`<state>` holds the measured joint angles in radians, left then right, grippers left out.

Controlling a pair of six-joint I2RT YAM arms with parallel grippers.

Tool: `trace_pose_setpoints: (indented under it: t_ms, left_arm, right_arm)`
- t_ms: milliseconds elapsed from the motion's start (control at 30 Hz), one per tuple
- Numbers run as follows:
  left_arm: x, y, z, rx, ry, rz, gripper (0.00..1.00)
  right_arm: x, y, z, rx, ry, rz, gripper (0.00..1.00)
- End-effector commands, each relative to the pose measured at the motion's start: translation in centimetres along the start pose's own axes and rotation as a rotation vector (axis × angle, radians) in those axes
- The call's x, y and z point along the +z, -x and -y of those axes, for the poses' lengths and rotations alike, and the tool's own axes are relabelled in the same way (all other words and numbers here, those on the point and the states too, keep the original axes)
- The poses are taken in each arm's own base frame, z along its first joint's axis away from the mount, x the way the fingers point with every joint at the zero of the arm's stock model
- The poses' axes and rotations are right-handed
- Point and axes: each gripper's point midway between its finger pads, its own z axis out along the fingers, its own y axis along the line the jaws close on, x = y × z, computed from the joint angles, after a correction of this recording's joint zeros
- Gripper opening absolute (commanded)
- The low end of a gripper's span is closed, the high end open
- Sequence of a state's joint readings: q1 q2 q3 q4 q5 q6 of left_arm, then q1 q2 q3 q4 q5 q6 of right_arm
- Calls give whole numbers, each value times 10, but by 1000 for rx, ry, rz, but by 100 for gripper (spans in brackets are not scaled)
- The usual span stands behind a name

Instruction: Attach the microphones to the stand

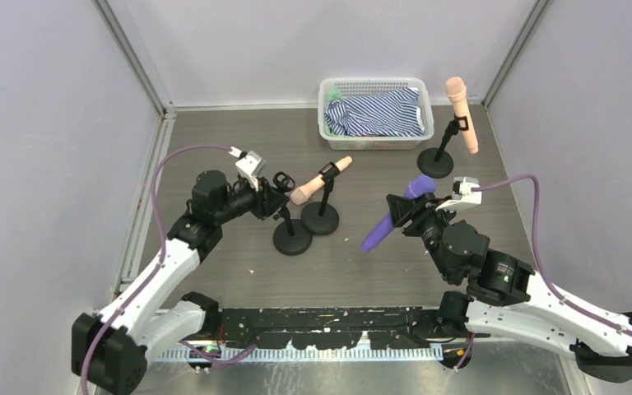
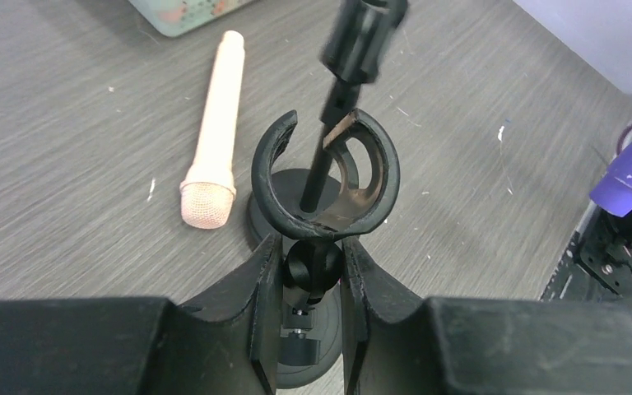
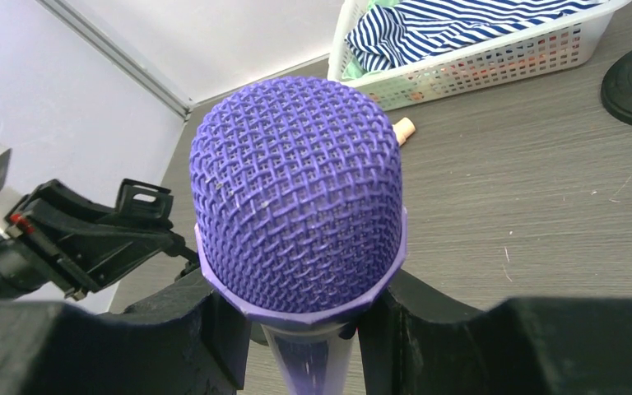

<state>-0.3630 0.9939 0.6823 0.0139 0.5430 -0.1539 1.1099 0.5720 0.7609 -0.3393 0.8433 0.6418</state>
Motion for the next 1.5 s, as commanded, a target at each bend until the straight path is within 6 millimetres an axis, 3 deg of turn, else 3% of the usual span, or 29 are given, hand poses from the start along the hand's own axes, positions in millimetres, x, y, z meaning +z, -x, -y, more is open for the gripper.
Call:
trace_pose_setpoints:
  t_ms: [0, 267, 433, 633, 700, 767, 833, 1000, 1267, 1467]
  left_arm:
    - [-19, 17, -1, -12, 178, 75, 1]
    - [-21, 3, 0, 9, 444, 117, 1]
    - [-9, -6, 5, 25, 497, 101, 0]
    - [-5, -36, 1, -11, 501, 63, 0]
    - [-7, -44, 0, -13, 497, 50, 10]
    - [-10, -45, 2, -19, 485, 52, 33]
    - [-16, -47, 3, -19, 478, 45, 48]
    - [-28, -41, 11, -15, 442, 41, 70]
    - [-22, -38, 44, 4, 242, 51, 80]
    - [-12, -31, 43, -21, 201, 87, 88]
  right_arm:
    - [-4, 16, -6, 49, 17, 30, 1]
    - [-2, 9, -2, 29, 3, 21, 1]
    - [-1, 6, -4, 24, 8, 10, 1]
    - [-2, 4, 0, 19, 3, 6, 1]
    - [-2, 4, 0, 15, 1, 8, 1]
    - [-1, 4, 0, 7, 2, 9, 1]
    - [-1, 4, 1, 0, -1, 11, 1]
    - [-2, 6, 5, -5, -15, 21, 1]
    - [-7, 11, 12, -6, -22, 33, 1]
    - [-14, 17, 17, 10, -20, 36, 1]
